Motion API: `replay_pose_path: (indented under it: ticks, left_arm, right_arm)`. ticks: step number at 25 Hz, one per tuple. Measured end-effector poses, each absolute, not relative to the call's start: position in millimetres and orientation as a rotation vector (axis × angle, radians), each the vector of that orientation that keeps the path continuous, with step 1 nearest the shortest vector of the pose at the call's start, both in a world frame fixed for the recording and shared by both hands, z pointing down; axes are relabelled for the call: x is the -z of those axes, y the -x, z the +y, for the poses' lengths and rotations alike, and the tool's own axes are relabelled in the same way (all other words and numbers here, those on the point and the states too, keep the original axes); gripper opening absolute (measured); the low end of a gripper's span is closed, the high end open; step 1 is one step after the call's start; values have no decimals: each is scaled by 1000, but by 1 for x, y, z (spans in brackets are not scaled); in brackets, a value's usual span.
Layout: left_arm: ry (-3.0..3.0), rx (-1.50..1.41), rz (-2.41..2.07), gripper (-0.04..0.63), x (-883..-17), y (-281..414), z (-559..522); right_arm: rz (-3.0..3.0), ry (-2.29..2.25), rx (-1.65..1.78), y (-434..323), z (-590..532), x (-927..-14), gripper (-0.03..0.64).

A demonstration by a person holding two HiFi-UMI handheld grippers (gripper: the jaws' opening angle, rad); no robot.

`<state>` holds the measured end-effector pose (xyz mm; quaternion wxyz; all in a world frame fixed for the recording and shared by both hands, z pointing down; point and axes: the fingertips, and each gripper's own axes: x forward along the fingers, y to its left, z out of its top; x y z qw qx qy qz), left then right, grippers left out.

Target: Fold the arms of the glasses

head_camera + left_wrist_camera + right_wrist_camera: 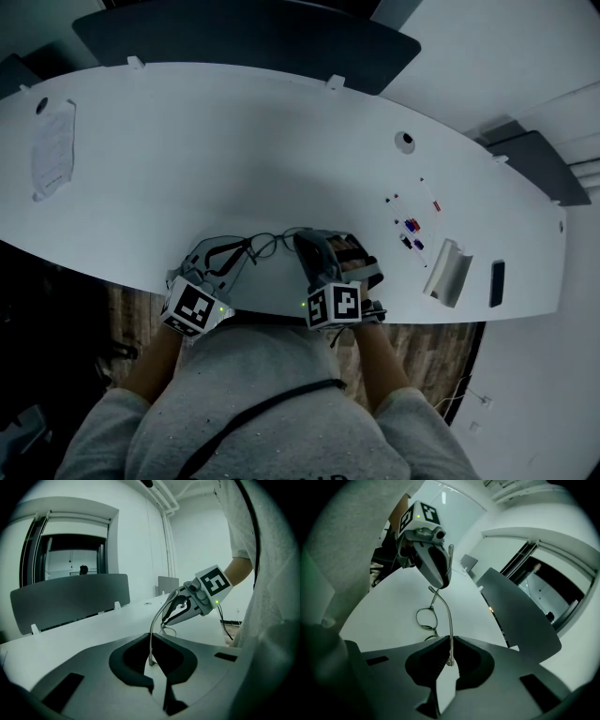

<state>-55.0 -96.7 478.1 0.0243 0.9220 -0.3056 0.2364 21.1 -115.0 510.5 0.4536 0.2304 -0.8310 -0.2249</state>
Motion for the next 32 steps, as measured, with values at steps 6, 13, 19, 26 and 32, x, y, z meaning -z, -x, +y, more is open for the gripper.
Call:
replay_pose_path:
  ticks: [6,13,19,26,32]
  left_arm:
    - [-2837,-716,-968,28,-478,59,-100]
    - [-2834,-698,-986,28,-477,64,-104]
    - [-2841,-714,-987,28,-476,64,-104]
    - [-2915,-843,-969,28,-481,60,-100]
    - [-2903,-829,-976,28,-482,62,-102]
  right_arm:
    - [-1943,-429,654,-11,-110,-523,34]
    - [-1878,-348,739,-4,-107,-533,31]
    - [-1844,-291,785,-1,-104,-536,31]
    - [-2048,-461,556,2,-104,-520,32]
    - [-2248,-685,14,-33,-104,-515,153]
